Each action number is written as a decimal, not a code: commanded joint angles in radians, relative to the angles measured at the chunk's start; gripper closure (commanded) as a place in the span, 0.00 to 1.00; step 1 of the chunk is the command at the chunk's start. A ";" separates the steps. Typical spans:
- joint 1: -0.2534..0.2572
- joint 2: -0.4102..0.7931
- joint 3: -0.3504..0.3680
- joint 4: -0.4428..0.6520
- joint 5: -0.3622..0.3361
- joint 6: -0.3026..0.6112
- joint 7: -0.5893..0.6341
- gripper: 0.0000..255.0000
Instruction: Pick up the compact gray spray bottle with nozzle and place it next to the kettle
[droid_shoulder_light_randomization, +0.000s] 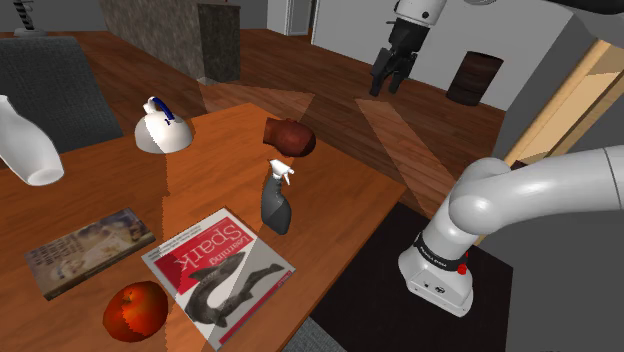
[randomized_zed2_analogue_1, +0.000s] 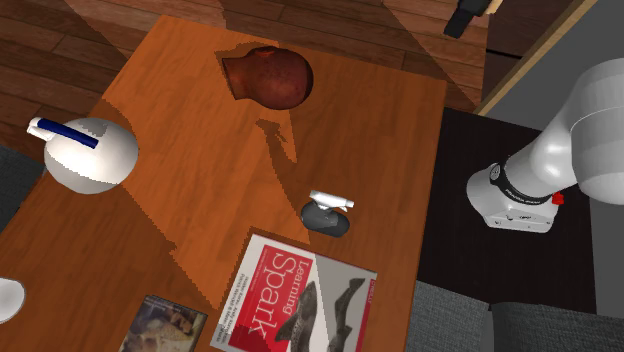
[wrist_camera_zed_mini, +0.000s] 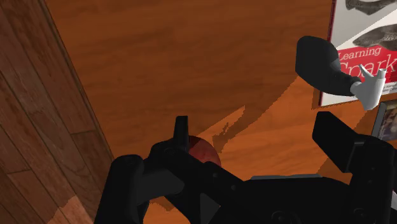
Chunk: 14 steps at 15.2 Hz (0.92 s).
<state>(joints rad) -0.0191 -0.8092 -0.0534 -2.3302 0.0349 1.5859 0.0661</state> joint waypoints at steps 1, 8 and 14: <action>0.000 0.000 0.000 0.000 0.000 0.000 0.000 0.00; 0.051 -0.116 0.132 -0.266 0.064 0.275 0.089 0.00; 0.112 -0.128 0.273 -0.439 0.128 0.543 0.179 0.00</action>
<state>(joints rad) 0.0789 -0.9333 0.1896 -2.7380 0.1487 2.0771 0.2230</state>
